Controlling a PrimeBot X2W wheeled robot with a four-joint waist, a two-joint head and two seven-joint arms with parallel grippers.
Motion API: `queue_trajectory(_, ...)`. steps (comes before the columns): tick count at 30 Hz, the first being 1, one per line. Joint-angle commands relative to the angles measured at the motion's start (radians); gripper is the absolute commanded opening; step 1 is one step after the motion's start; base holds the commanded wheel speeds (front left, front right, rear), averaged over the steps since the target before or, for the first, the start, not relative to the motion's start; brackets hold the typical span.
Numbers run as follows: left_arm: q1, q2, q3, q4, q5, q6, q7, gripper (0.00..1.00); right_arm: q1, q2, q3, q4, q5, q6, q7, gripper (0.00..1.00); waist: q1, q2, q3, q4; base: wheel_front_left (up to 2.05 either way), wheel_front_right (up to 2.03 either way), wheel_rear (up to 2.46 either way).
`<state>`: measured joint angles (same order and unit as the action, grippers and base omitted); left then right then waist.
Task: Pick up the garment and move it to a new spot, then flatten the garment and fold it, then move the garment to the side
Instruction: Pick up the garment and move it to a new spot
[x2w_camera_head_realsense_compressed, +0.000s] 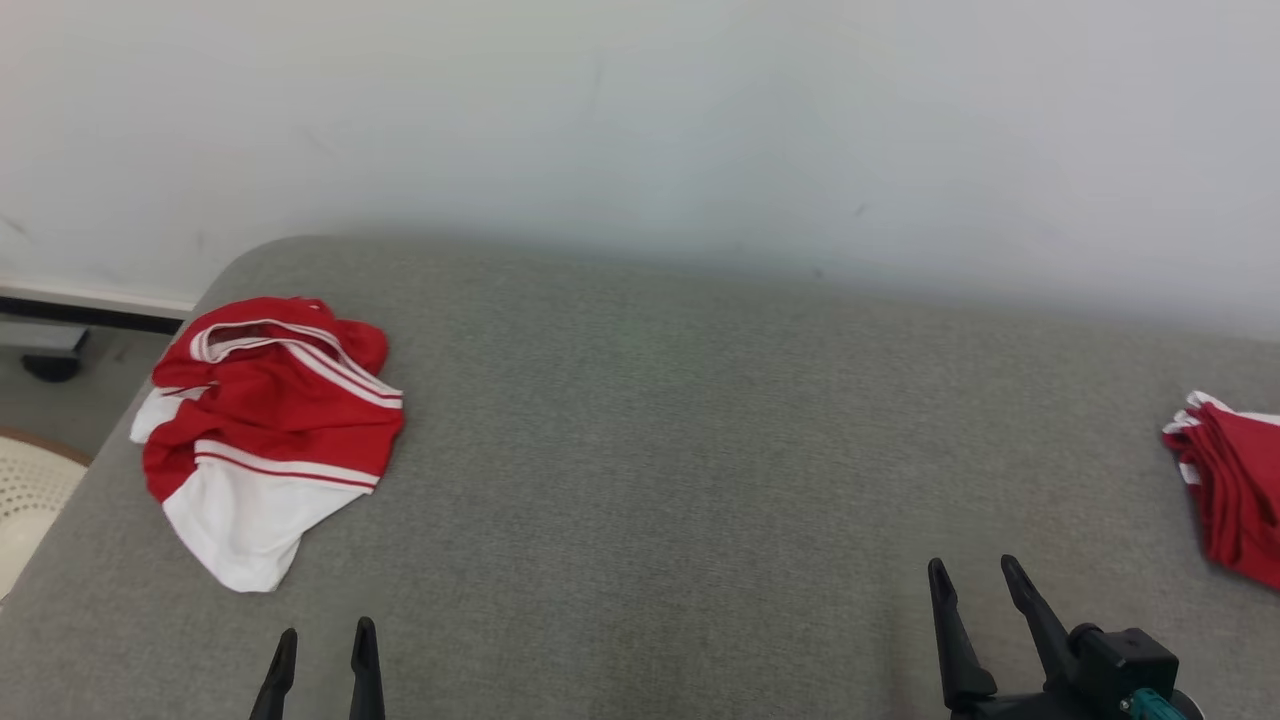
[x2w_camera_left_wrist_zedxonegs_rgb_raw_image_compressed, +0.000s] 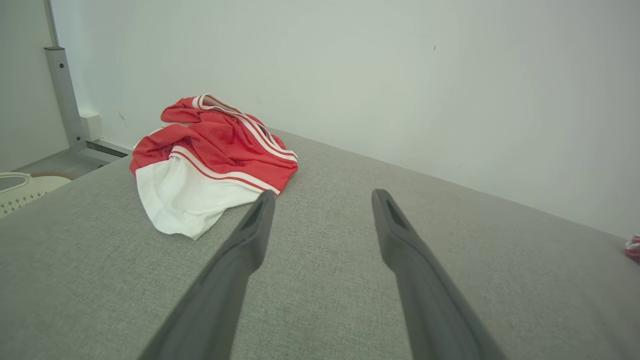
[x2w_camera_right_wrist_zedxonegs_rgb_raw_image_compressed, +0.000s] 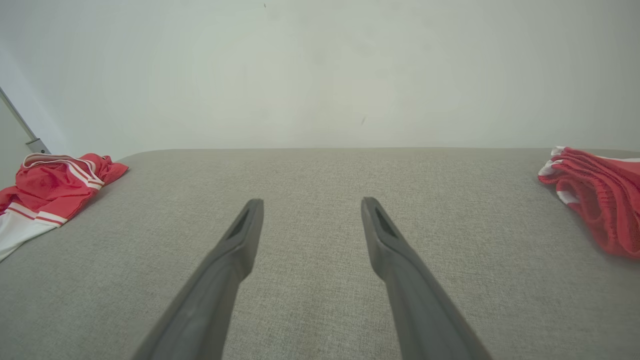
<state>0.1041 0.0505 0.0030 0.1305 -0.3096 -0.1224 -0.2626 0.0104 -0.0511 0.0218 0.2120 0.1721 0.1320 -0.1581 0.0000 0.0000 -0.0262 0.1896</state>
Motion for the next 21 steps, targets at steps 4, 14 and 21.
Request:
queue_trajectory(4,0.018,0.0,-0.001,0.005,0.018,-0.004,-0.003,1.0,0.017,0.001,0.001,0.008,0.013,-0.003,-0.009,1.0,0.0,0.0,-0.024,0.178,0.0,0.0,0.0)
queue_trajectory(14,0.043,0.001,0.041,-0.001,0.023,-0.006,-0.003,1.0,0.005,0.002,0.046,0.012,0.034,-0.003,-0.006,1.0,0.0,0.0,-0.023,0.305,0.0,0.0,0.0)
queue_trajectory(21,0.057,0.0,0.088,-0.025,0.03,0.017,-0.003,1.0,-0.04,0.0,0.087,0.022,0.031,-0.003,0.006,1.0,0.0,0.0,0.002,0.324,0.0,0.0,0.0)
